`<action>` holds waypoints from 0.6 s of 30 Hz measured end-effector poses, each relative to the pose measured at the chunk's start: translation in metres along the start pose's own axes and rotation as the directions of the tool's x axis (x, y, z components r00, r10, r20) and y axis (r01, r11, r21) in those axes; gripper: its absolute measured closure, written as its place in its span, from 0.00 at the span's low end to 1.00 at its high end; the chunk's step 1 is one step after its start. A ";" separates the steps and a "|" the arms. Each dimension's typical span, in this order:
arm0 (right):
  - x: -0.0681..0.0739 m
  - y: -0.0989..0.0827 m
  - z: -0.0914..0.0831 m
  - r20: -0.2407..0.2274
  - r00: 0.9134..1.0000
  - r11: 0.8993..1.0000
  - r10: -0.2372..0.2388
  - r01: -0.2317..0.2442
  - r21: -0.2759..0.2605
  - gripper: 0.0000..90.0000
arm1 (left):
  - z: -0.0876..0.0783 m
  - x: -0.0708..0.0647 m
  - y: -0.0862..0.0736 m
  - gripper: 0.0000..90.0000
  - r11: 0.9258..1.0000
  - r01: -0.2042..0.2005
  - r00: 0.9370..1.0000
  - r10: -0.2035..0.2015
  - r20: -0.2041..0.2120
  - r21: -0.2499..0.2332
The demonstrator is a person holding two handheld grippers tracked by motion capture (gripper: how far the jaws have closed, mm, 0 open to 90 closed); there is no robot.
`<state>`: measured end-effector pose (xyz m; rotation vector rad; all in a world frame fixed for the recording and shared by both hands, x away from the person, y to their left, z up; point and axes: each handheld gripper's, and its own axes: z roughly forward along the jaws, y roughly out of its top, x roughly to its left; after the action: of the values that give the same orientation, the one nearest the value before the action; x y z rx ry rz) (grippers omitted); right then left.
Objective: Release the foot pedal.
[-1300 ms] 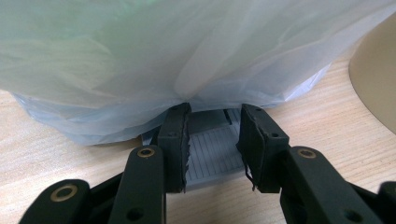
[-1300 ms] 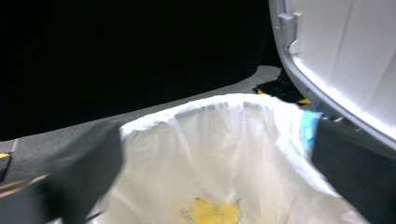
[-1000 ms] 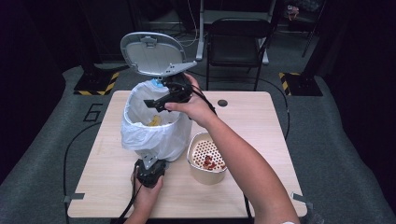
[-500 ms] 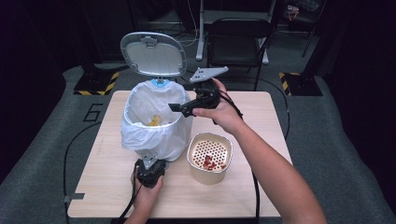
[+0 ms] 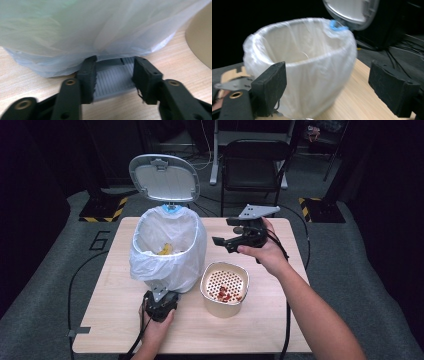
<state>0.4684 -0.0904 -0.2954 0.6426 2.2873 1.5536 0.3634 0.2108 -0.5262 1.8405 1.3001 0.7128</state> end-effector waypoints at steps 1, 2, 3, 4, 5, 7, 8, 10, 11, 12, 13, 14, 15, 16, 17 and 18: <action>-0.002 -0.005 -0.004 0.009 1.000 1.000 0.003 -0.003 0.004 0.17 | -0.001 0.000 -0.001 0.55 1.000 -0.001 1.000 0.001 0.006 0.012; -0.004 -0.009 -0.007 0.016 1.000 1.000 0.007 -0.007 0.005 0.17 | -0.003 0.002 -0.001 0.54 1.000 -0.008 1.000 0.008 0.006 0.013; -0.006 -0.017 -0.011 0.030 0.999 1.000 0.016 -0.016 0.006 0.18 | -0.005 0.003 -0.001 0.53 1.000 0.017 1.000 -0.017 0.010 0.017; -0.007 -0.021 -0.013 0.035 0.999 1.000 0.021 -0.021 0.009 0.18 | -0.006 0.004 -0.001 0.52 1.000 0.019 1.000 -0.020 0.010 0.024; -0.008 -0.025 -0.015 0.039 0.999 1.000 0.021 -0.021 0.011 0.18 | -0.008 0.007 -0.001 0.51 1.000 0.022 1.000 -0.022 0.008 0.021; -0.010 -0.033 -0.019 0.053 0.998 0.999 0.028 -0.029 0.017 0.18 | -0.013 0.009 0.000 0.51 0.999 0.028 0.999 -0.028 0.022 0.015; -0.011 -0.037 -0.020 0.055 0.998 0.999 0.033 -0.034 0.021 0.18 | -0.015 0.010 0.000 0.51 0.999 0.033 0.999 -0.033 0.021 0.004; -0.012 -0.043 -0.023 0.066 0.997 0.999 0.038 -0.040 0.027 0.18 | -0.020 0.012 0.002 0.51 0.999 0.047 0.999 -0.047 0.028 -0.009; -0.013 -0.048 -0.026 0.074 0.996 0.999 0.041 -0.044 0.033 0.19 | -0.022 0.014 0.003 0.51 0.998 0.055 0.998 -0.055 0.035 -0.011; -0.014 -0.051 -0.028 0.080 0.996 0.999 0.039 -0.042 0.034 0.19 | -0.022 0.014 0.003 0.51 0.998 0.055 0.998 -0.055 0.035 -0.011; -0.014 -0.054 -0.031 0.085 0.996 0.998 0.038 -0.041 0.036 0.19 | -0.026 0.018 0.004 0.51 0.998 0.067 0.997 -0.067 0.045 -0.005; -0.014 -0.057 -0.033 0.089 0.995 0.998 0.042 -0.046 0.038 0.19 | -0.029 0.020 0.005 0.50 0.996 0.089 0.994 -0.090 0.064 0.010; -0.015 -0.060 -0.036 0.095 0.995 0.998 0.041 -0.045 0.035 0.19 | -0.031 0.021 0.005 0.50 0.994 0.107 0.992 -0.108 0.072 0.012; -0.015 -0.062 -0.038 0.099 0.994 0.998 0.040 -0.043 0.037 0.19 | -0.033 0.025 0.005 0.50 0.995 0.096 0.992 -0.097 0.078 0.022; -0.015 -0.065 -0.040 0.107 0.993 0.998 0.041 -0.046 0.040 0.19 | -0.035 0.028 0.006 0.50 0.993 0.111 0.990 -0.113 0.089 0.026; -0.015 -0.065 -0.040 0.107 0.993 0.998 0.041 -0.046 0.040 0.19 | -0.035 0.028 0.006 0.49 0.993 0.111 0.990 -0.113 0.089 0.026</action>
<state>0.4495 -0.1506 -0.3410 0.7718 2.2476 1.4566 0.3475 0.2455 -0.5014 1.7801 1.3451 0.5521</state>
